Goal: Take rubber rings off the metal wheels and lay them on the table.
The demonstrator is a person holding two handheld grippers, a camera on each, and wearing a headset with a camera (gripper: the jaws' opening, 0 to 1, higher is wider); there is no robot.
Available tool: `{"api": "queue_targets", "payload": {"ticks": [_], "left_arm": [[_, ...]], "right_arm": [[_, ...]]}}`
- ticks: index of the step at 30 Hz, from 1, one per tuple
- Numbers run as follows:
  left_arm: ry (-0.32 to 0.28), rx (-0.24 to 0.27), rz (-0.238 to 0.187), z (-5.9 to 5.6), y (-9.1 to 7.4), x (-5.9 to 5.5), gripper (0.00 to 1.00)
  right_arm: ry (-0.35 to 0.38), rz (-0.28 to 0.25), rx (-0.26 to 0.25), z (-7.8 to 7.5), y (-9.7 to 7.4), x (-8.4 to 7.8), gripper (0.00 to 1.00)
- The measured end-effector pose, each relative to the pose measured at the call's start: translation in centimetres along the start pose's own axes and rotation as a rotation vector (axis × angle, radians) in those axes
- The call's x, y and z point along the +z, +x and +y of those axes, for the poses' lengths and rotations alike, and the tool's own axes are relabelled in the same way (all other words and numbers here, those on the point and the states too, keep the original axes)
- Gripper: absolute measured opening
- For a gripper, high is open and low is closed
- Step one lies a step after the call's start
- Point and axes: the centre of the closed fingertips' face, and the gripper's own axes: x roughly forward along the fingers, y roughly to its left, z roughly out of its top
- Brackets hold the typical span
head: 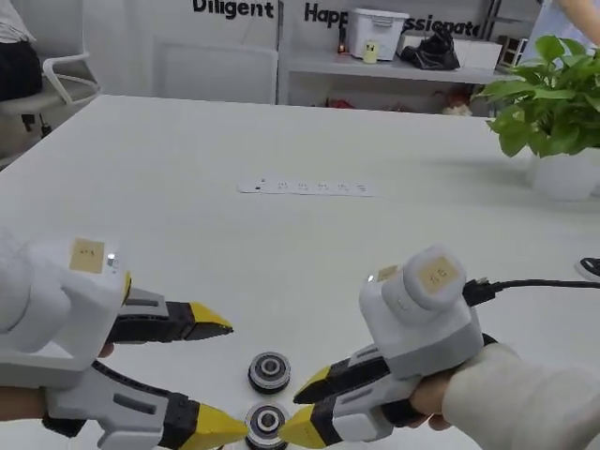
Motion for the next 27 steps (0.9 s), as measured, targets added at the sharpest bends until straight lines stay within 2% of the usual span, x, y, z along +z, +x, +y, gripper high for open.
{"api": "queue_targets", "payload": {"ticks": [4,7,13,15,20,27], "left_arm": [[-0.020,0.009,-0.016,0.6,0.3,0.9,0.56],[-0.031,0.035,-0.044,1.4,0.5,1.7,0.55],[-0.033,0.069,-0.050,1.8,0.7,1.3,0.54],[-0.036,0.074,-0.055,1.7,0.8,0.9,0.53],[-0.035,0.092,-0.035,1.7,1.1,-0.7,0.49],[-0.057,0.085,-0.013,1.4,1.6,-2.1,0.45]], "right_arm": [[0.000,0.007,0.011,0.1,0.1,-0.2,0.22],[0.000,0.010,0.010,0.1,0.2,-0.3,0.22],[0.008,0.003,0.015,0.0,0.3,-0.3,0.23],[0.008,0.001,0.015,0.0,0.3,-0.3,0.23],[0.004,0.001,0.019,0.1,0.5,-0.5,0.22],[0.017,-0.014,0.026,0.1,0.6,-0.5,0.21]]}}
